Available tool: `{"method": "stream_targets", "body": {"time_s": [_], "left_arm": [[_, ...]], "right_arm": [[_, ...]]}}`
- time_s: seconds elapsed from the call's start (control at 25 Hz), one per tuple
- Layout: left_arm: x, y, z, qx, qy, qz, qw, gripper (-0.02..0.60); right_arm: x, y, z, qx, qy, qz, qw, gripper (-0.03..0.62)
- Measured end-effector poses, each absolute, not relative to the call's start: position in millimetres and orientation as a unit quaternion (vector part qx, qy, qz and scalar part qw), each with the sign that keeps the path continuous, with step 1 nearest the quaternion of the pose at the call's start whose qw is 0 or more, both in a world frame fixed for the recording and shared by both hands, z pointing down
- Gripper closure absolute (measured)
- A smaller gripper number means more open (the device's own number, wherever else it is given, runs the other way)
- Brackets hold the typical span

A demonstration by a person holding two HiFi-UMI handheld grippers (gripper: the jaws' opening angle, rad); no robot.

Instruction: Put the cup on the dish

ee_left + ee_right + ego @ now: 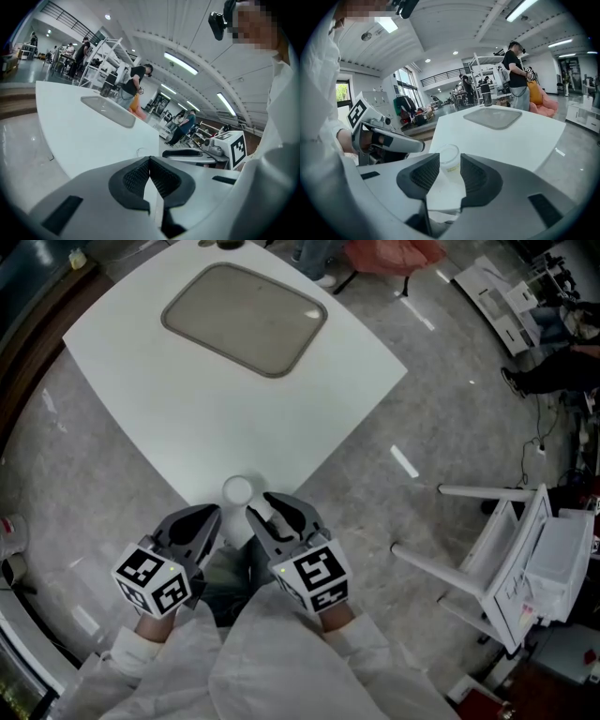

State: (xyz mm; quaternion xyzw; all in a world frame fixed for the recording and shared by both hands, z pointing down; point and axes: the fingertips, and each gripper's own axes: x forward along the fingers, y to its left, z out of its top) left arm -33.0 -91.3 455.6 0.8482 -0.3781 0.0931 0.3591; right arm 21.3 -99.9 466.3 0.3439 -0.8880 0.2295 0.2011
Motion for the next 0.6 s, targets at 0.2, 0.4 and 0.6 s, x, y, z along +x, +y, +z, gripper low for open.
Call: {"method": "stream_targets", "body": {"time_s": [0.2,0.4,0.6], "left_arm": [[-34.8,-96.8,465.1,0.842,-0.383,0.088,0.37,0.574],[-34.3,-93.8,479.9,0.833,-0.384,0.095,0.386,0.574],[-39.5,-91.5,494.0,0.825,-0.384,0.097,0.403,0.574]], "right_arm": [[18.9,-98.3,485.4,0.333,-0.887,0.224,0.23,0.385],[11.5,-93.9,502.0,0.31,-0.892,0.193,0.267,0.344],[-0.2,-98.6,521.6,0.297,-0.891,0.189,0.288,0.335]]}}
